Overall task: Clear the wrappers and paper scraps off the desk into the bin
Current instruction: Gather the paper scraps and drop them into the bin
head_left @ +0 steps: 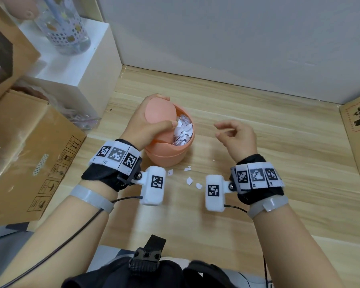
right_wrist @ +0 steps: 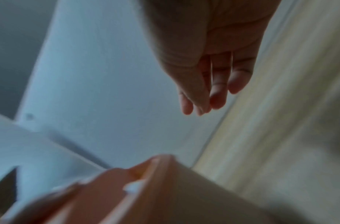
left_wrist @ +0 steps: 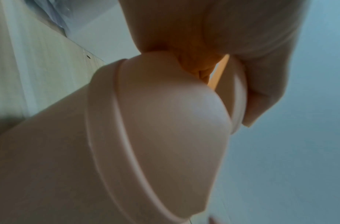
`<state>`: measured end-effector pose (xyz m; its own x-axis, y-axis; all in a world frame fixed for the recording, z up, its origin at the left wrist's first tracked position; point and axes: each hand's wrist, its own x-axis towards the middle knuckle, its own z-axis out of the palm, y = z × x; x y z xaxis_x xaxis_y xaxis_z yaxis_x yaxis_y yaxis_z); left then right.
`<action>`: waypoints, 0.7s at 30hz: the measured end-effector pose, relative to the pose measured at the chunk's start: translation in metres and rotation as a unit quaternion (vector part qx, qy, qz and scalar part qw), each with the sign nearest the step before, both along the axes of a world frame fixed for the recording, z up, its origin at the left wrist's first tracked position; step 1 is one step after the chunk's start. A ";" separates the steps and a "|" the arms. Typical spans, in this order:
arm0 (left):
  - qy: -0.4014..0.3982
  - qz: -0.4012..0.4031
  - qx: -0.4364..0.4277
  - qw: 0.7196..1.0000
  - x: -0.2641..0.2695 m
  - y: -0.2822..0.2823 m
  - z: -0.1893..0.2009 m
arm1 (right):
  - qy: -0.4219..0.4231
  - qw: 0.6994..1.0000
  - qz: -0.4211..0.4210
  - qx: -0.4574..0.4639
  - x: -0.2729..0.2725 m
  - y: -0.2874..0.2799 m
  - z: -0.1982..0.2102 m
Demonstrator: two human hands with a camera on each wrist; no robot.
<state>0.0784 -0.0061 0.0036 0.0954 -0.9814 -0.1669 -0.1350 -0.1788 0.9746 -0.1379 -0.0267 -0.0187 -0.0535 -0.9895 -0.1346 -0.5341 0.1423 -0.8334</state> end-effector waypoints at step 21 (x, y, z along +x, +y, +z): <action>-0.005 0.007 0.005 1.000 0.000 0.001 -0.001 | 0.142 0.980 0.021 0.140 -0.023 0.043 -0.084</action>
<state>0.0788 -0.0055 0.0028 0.1110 -0.9783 -0.1747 -0.1417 -0.1896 0.9716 -0.1608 0.0165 -0.1029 -0.0881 -0.9182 -0.3861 -0.7497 0.3163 -0.5813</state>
